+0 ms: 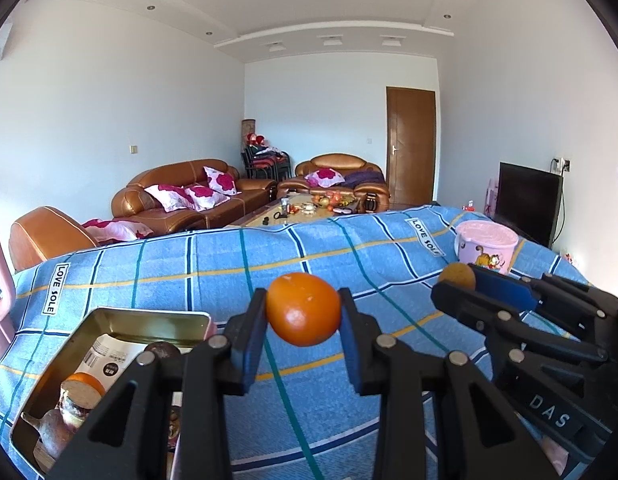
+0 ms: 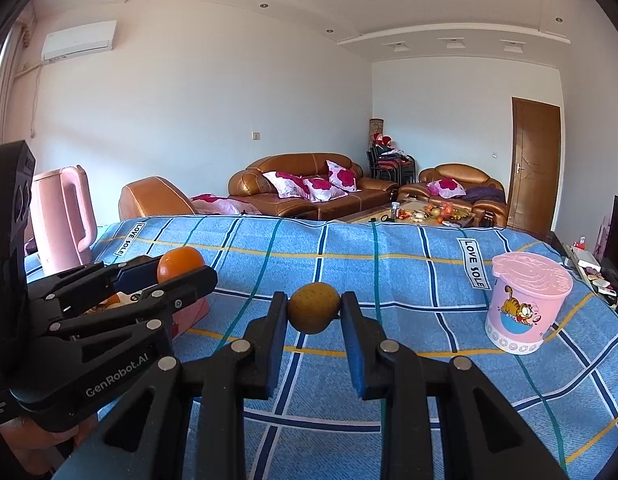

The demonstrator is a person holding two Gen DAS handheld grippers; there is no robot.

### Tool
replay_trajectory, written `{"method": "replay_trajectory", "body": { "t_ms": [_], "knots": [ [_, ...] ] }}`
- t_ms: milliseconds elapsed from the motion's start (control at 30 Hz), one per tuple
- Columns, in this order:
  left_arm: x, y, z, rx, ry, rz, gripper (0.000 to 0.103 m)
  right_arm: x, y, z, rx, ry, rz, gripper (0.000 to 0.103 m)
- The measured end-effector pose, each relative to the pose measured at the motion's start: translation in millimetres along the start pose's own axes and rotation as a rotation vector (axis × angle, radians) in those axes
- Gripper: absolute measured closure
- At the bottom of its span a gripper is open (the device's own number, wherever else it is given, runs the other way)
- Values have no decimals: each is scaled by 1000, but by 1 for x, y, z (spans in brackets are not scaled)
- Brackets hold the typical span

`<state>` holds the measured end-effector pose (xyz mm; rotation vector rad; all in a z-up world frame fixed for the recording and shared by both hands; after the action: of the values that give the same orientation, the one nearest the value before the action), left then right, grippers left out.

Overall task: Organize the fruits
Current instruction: 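Carry the orange and yellow-brown fruit over the pink tin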

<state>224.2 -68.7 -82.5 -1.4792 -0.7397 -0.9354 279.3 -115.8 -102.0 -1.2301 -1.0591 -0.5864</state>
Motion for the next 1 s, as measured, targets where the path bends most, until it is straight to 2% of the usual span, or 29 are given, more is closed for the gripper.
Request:
{"method": "replay_trajectory", "body": {
  "t_ms": [367,633,800,1000],
  "knots": [
    [-4,-5,3,18,-10,11,68,0,-7,6,14,-12,-19,74],
    [-17,-7,3,22,13,87,67,-3,-8,14,28,-30,0,74],
    [-19,-19,7,52,51,96,67,-6,-7,29,50,-58,19,74],
    [-18,-34,28,67,40,95,68,-5,-6,51,99,-74,35,74]
  ]
}}
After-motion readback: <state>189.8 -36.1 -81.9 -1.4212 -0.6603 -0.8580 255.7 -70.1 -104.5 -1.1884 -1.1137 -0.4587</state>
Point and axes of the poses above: each gripper's, at about its wrist camera, not at the fingertips, and y roughly the way its jaws point, z to its left, x to its top, the point moved 10 cm from there along y, roughly the way its jaws point, and after that the axes turned 9 degrees about z, right-handed, at the moved point
